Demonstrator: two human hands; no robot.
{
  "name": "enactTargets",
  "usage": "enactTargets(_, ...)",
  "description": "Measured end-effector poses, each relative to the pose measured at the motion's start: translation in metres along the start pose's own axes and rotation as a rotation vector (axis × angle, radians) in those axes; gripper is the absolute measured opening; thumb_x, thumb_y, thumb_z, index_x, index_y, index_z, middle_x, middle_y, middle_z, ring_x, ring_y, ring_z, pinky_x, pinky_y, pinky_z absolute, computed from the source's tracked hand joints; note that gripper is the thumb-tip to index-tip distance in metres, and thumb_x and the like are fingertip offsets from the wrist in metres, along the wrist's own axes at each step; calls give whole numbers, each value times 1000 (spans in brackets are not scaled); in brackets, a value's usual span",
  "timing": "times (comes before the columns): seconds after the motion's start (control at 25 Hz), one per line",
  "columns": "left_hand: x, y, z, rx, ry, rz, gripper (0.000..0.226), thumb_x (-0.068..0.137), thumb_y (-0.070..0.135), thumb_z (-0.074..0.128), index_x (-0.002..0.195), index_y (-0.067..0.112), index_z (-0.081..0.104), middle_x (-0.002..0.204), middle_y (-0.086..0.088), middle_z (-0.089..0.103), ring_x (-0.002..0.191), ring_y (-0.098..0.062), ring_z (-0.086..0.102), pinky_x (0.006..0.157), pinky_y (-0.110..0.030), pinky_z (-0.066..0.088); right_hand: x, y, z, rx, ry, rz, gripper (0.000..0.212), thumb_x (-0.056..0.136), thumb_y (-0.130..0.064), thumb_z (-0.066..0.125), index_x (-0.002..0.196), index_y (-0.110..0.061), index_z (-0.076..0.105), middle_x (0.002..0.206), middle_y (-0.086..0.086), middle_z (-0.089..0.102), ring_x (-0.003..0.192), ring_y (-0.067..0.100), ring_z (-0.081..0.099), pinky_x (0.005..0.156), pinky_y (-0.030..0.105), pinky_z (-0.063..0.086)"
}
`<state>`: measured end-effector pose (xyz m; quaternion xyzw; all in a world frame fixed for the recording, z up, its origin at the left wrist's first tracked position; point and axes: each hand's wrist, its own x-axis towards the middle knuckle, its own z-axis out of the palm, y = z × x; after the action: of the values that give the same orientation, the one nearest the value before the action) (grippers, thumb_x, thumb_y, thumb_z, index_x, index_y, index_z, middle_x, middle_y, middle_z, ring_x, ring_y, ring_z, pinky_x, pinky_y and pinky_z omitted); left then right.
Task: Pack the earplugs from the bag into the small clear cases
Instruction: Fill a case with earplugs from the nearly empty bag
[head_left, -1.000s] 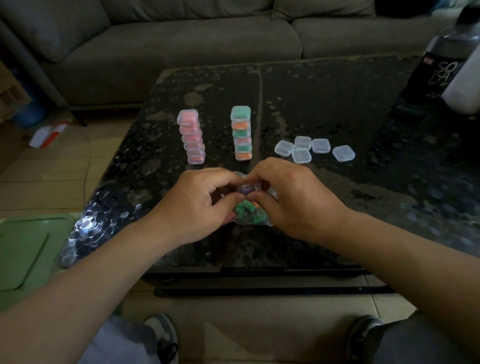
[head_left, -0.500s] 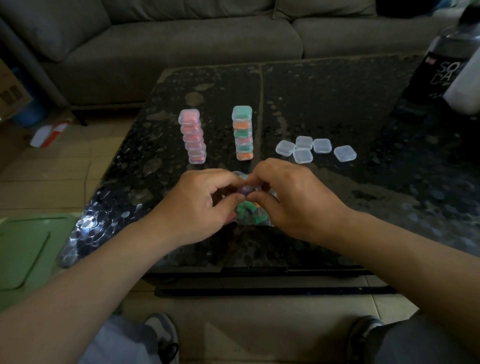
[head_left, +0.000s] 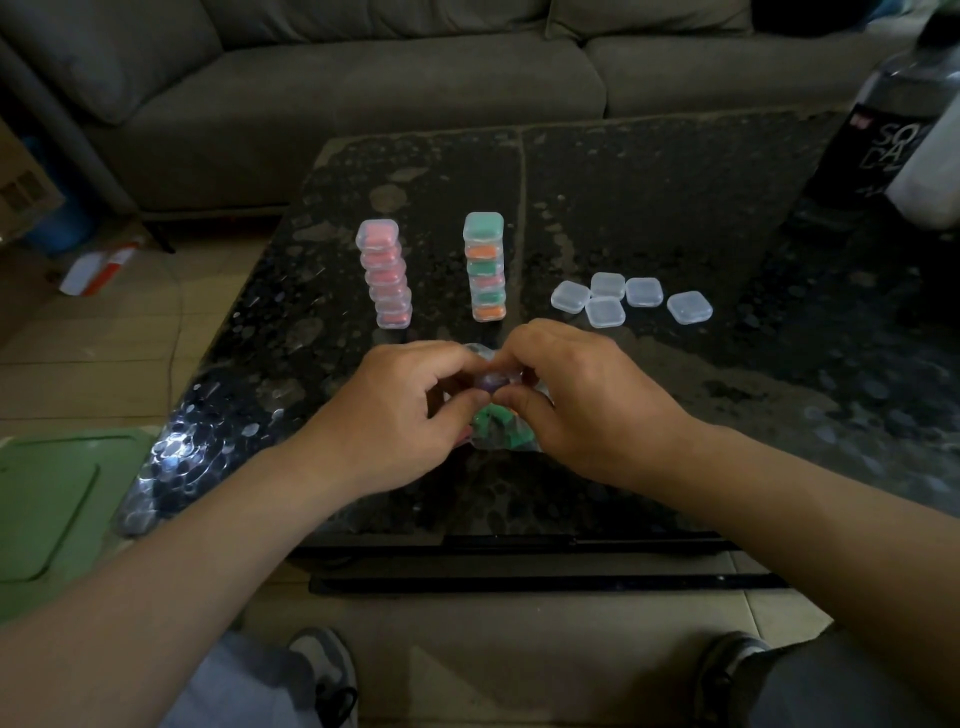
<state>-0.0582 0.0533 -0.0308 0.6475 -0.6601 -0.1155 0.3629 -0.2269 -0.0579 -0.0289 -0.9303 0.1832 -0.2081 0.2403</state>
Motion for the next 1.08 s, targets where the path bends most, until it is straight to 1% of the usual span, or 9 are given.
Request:
enactTargets(0.08,1,1,0,-57,8,-85,23,93,6,71,107,24,73,93,12,74,81,-3,72,70,-21,59,1,-1,2,-39,46,-1,16,92,-22,67,106,-14,64,103,-1,62,91,16,60,74,44,56)
enactTargets(0.16,4,0,-1,-86,71,-156,23,93,10,72,113,22,72,98,11,75,88,-4,73,78,-28,61,3,-4,3,-98,150,-14,22,93,-29,62,108,-14,64,104,1,59,89,16,58,69,41,56)
enactTargets(0.32,7,6,-9,-242,225,-237,25,91,5,75,106,25,71,98,5,77,92,-6,75,86,-33,62,13,-13,2,-146,330,34,31,91,-36,55,114,-17,65,101,2,54,83,16,55,63,39,56)
enactTargets(0.48,8,18,-19,-311,316,-211,33,93,0,69,114,26,68,104,9,76,98,-2,74,90,-24,60,29,-19,7,-44,427,89,24,93,-22,68,116,-16,66,103,3,56,83,14,59,68,34,57)
enactTargets(0.6,8,22,-28,-312,342,-170,44,95,-3,65,108,39,66,102,20,73,101,4,71,88,-15,56,40,-26,15,28,476,77,25,93,-15,69,118,-15,67,107,-2,54,89,8,56,75,18,52)
enactTargets(0.68,7,19,-34,-280,362,-151,49,95,-4,64,112,42,64,107,23,72,107,7,69,90,-12,54,49,-32,20,103,483,65,26,92,-11,69,118,-14,67,109,-5,54,93,5,57,81,13,51)
enactTargets(0.8,9,7,-44,-219,410,-155,44,96,1,63,132,27,59,127,12,68,120,3,64,99,-17,52,65,-42,22,282,439,94,31,93,-7,65,123,-17,62,116,-5,57,104,4,61,91,18,53)
enactTargets(0.96,18,-5,-56,-221,447,-158,31,97,19,60,118,38,50,119,19,65,117,9,62,96,-12,50,87,-49,23,534,357,104,43,90,6,56,128,-13,54,117,-11,60,111,-11,57,92,9,47)
enactTargets(1.08,26,-13,-60,-188,418,-192,30,91,32,56,119,35,48,116,26,61,115,15,59,95,-6,46,94,-46,30,649,276,119,51,85,10,55,130,-14,52,119,-18,58,113,-15,55,90,6,44)
